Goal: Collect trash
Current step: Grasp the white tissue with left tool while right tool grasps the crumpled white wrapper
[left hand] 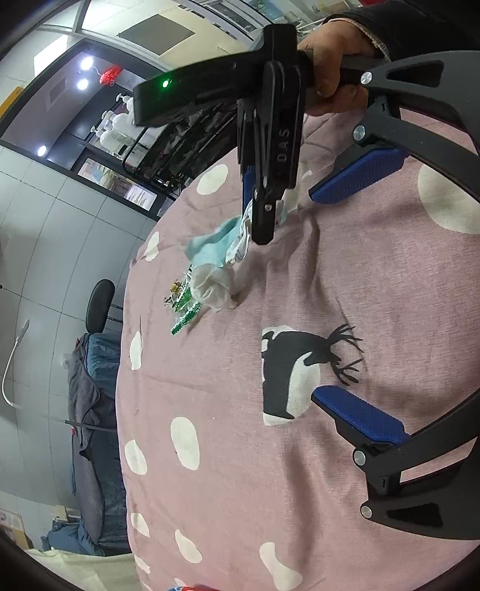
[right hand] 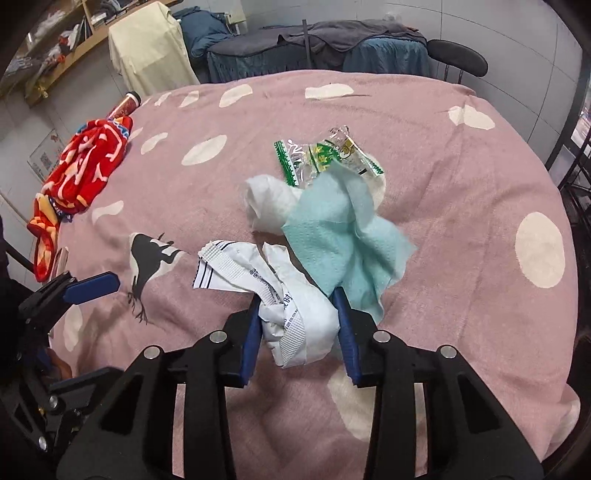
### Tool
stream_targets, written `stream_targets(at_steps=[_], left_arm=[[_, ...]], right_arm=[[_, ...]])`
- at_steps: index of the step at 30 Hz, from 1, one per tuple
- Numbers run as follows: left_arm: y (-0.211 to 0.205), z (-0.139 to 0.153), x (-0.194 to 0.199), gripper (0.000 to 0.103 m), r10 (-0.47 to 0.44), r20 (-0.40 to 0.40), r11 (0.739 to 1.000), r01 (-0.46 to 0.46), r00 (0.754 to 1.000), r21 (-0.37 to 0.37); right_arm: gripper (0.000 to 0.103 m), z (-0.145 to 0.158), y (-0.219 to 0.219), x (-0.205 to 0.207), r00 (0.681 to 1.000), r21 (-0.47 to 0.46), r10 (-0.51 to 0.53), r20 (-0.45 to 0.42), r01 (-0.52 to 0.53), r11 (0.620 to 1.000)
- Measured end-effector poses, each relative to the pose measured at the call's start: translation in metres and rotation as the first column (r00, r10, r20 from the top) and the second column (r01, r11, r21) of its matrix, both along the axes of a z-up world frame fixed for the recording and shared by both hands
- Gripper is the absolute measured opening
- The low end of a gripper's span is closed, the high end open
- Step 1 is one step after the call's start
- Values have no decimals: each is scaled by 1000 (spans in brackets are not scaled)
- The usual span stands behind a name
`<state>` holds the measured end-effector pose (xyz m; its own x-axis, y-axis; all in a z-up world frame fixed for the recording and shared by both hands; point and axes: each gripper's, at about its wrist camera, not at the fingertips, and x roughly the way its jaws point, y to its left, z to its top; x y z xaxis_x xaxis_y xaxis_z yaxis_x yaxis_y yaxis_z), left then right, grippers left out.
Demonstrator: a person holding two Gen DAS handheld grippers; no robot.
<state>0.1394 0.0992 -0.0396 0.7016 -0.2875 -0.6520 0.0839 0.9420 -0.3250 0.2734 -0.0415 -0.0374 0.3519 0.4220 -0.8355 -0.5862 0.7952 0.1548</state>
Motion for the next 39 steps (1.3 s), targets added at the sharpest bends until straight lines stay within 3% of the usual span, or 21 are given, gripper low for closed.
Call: stream_targets(at_steps=[7, 12, 17, 22, 25, 28, 30, 34, 39], left_arm=[[-7, -3, 33, 96, -32, -33, 997, 34, 999, 63], [-24, -4, 56, 89, -87, -60, 989, 94, 994, 114], [-43, -9, 84, 79, -122, -109, 966, 143, 987, 215], [-61, -15, 110, 73, -127, -147, 920, 172, 981, 352], [-70, -17, 120, 67, -154, -163, 907, 205, 974, 369], [-74, -22, 124, 53, -144, -178, 894, 205, 974, 398], [-73, -22, 122, 37, -142, -168, 899, 198, 976, 390], [-63, -16, 111, 32, -130, -146, 936, 170, 981, 308], [-54, -4, 89, 31, -102, -98, 958, 124, 990, 259]], right_arm=[[38, 16, -36, -23, 995, 30, -86, 59, 84, 996], [38, 21, -69, -33, 984, 73, -167, 63, 163, 984], [38, 21, -81, -43, 979, 96, -196, 53, 190, 977], [38, 19, -89, -50, 978, 111, -203, 42, 197, 974], [38, 18, -93, -53, 977, 126, -211, 37, 205, 971], [38, 17, -98, -55, 974, 133, -226, 36, 219, 967], [38, 17, -102, -57, 972, 135, -233, 41, 226, 965], [38, 14, -108, -59, 968, 148, -247, 37, 239, 960], [38, 11, -111, -63, 967, 173, -252, 32, 243, 954]])
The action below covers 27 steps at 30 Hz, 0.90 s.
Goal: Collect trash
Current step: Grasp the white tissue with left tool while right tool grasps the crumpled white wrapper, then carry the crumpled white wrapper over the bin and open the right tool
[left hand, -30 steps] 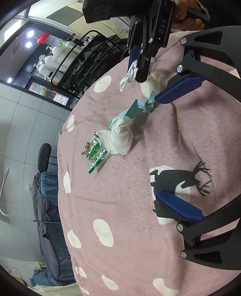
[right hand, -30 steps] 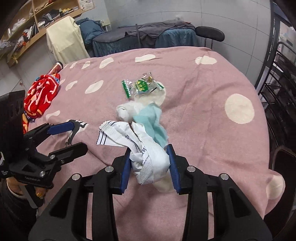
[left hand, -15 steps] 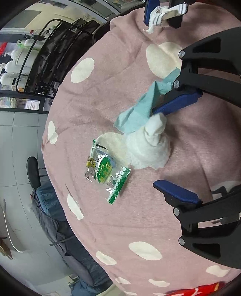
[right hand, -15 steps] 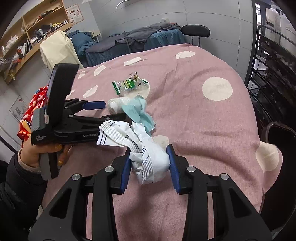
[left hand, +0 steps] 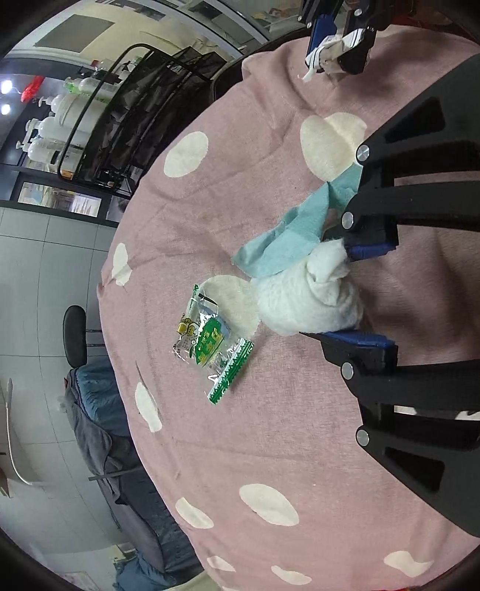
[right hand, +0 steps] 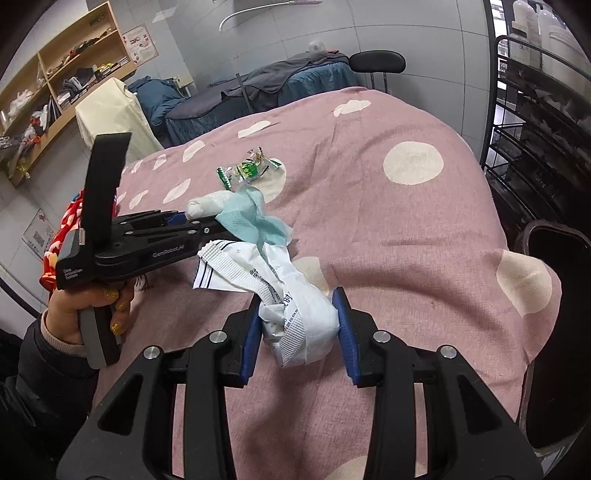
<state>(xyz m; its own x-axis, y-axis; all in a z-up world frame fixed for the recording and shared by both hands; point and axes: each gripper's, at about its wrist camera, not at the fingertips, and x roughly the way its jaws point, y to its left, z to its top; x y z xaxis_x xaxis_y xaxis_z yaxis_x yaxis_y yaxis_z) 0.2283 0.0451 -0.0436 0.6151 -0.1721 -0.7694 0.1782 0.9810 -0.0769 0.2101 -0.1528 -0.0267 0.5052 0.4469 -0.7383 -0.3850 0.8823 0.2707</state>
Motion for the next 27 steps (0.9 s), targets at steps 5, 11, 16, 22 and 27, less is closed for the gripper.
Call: stream_targets(at_steps=[5, 11, 16, 22, 27], left_arm=[[14, 12, -27, 31, 44, 33, 997, -42, 998, -70], [10, 32, -69, 31, 42, 101, 989, -27, 994, -143], [-6, 47, -98, 31, -27, 142, 966, 62, 989, -251], [-53, 56, -116, 31, -140, 180, 949, 184, 974, -255], [-86, 55, -116, 31, -212, 188, 928, 258, 959, -268]], right_arm=[[38, 1, -2, -9, 1000, 17, -2, 16, 2, 1000], [38, 5, -10, -21, 998, 28, -21, 52, 19, 999], [38, 8, -22, -30, 996, 31, -49, 76, 47, 998], [38, 9, -44, -39, 991, 41, -103, 89, 100, 994], [38, 16, -70, -47, 976, 31, -179, 122, 177, 984]])
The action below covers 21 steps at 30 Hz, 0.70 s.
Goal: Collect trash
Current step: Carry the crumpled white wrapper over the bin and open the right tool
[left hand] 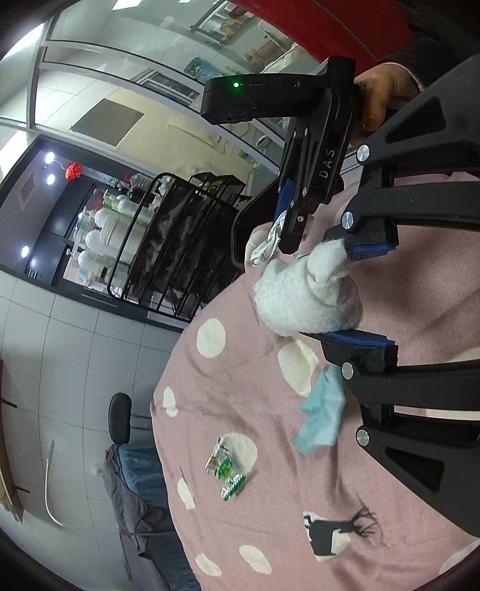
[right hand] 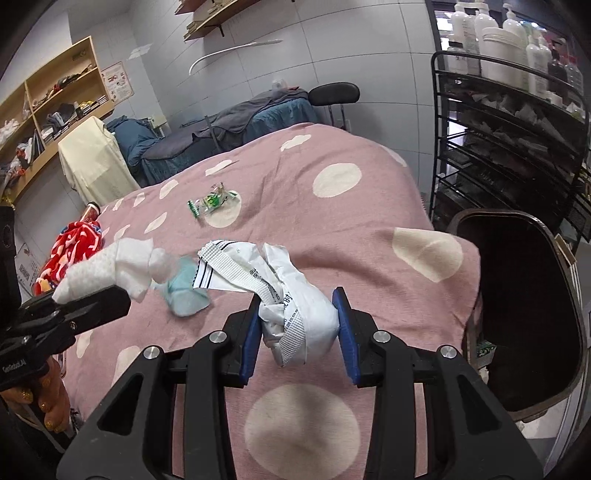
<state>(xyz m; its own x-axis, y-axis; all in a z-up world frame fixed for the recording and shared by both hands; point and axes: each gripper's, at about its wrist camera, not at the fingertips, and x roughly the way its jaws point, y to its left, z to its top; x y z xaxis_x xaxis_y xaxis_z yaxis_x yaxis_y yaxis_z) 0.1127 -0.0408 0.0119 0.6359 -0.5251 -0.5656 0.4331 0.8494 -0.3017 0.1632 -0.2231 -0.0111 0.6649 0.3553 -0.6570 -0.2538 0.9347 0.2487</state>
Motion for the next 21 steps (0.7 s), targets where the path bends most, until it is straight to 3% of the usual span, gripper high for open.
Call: stream_targets(at_steps=[4, 12, 21], left_arm=[[-27, -3, 8, 31, -61, -15, 998, 61, 998, -20], [-79, -4, 17, 31, -143, -4, 989, 143, 990, 33], [-115, -7, 24, 31, -212, -11, 974, 212, 977, 76]], right_arm=[[38, 4, -26, -4, 997, -24, -79, 28, 79, 997], [38, 2, -91, 0, 961, -84, -271, 53, 275, 958], [38, -35, -156, 27, 906, -94, -420, -46, 415, 905]])
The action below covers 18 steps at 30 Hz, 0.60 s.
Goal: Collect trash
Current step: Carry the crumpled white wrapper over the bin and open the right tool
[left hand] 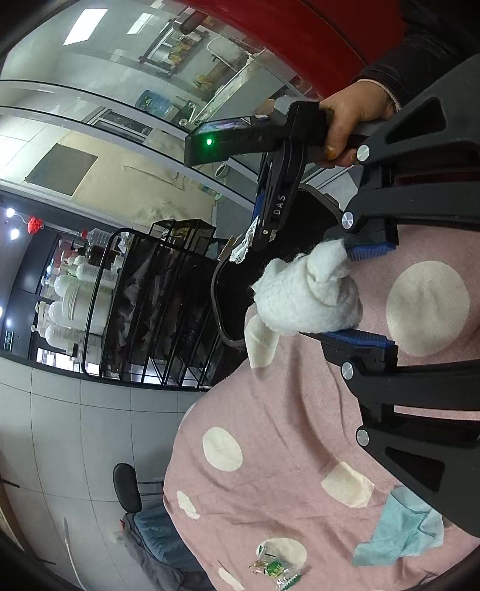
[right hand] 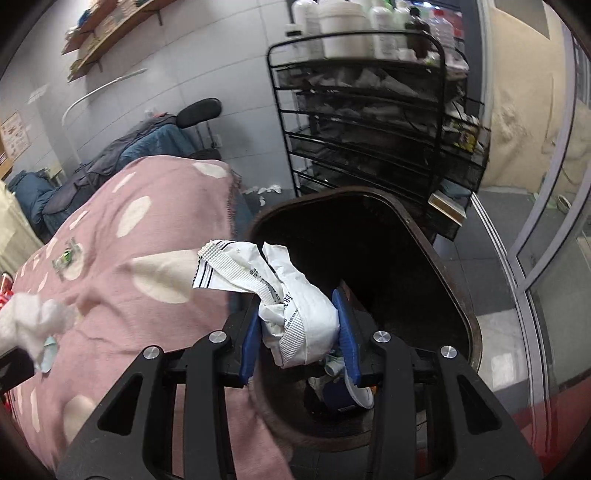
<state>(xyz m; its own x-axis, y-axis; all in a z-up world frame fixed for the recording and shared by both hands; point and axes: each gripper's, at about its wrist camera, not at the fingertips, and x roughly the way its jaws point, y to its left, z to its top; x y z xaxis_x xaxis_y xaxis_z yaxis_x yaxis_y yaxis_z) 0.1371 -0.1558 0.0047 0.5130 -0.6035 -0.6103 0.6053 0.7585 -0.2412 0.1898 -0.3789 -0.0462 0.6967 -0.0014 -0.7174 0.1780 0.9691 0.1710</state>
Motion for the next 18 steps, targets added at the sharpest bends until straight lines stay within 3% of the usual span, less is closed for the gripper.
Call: stream_targets(at_steps=[4, 7, 8, 9, 14, 18], left_arm=[[-11, -4, 3, 31, -18, -12, 1000, 18, 1000, 12], [-18, -5, 6, 31, -28, -17, 999, 28, 999, 15], [-20, -6, 6, 31, -34, -15, 999, 34, 999, 20], [-23, -6, 6, 31, -38, -13, 999, 38, 999, 23], [-37, -7, 10, 31, -65, -17, 997, 65, 998, 35], [-50, -7, 18, 31, -78, -22, 996, 79, 997, 42]], right_arm=[[40, -19, -15, 10, 998, 12, -31, -47, 32, 999], [58, -34, -22, 16, 995, 18, -64, -78, 65, 998], [70, -38, -24, 17, 993, 18, -74, -89, 76, 997], [73, -40, -25, 17, 993, 17, -83, -90, 85, 996], [73, -43, -22, 10, 993, 16, -82, -81, 83, 996], [79, -39, -20, -1, 994, 4, -87, -60, 88, 996]])
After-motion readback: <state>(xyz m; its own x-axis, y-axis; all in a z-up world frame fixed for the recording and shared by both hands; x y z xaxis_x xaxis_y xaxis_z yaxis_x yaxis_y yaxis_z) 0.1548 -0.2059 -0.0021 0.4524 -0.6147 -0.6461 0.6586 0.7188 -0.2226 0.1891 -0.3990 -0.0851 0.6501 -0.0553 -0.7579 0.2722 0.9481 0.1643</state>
